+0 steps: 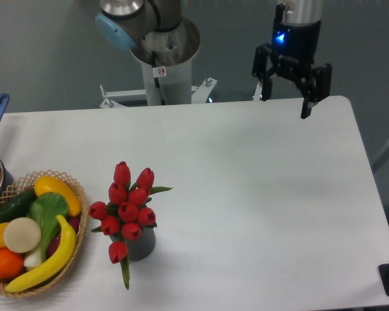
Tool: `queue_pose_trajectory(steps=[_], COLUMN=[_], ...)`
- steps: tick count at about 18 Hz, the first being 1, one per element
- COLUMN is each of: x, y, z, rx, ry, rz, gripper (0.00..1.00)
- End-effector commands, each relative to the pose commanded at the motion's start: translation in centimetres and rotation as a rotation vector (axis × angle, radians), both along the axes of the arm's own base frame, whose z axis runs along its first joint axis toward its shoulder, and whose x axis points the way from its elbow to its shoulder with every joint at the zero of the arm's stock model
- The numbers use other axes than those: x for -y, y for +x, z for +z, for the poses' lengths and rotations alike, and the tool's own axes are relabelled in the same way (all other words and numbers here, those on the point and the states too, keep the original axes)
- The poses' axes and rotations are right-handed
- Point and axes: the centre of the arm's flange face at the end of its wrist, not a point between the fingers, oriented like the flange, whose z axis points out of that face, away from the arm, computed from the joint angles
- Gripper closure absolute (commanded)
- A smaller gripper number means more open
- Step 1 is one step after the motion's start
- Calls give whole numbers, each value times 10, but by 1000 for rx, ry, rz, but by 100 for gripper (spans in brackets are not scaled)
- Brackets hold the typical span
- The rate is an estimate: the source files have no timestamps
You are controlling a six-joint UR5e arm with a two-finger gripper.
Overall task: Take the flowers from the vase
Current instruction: 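Move the open gripper down toward the red tulips in the vase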
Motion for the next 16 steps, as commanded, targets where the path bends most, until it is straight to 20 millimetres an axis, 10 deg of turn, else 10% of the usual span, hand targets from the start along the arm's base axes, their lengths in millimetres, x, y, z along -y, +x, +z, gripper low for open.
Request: queue_pose_trajectory(steps=[16], x=[-67], y=[56], z=[-98], rx=[331], ry=[277], rz=[-86], gripper=[0])
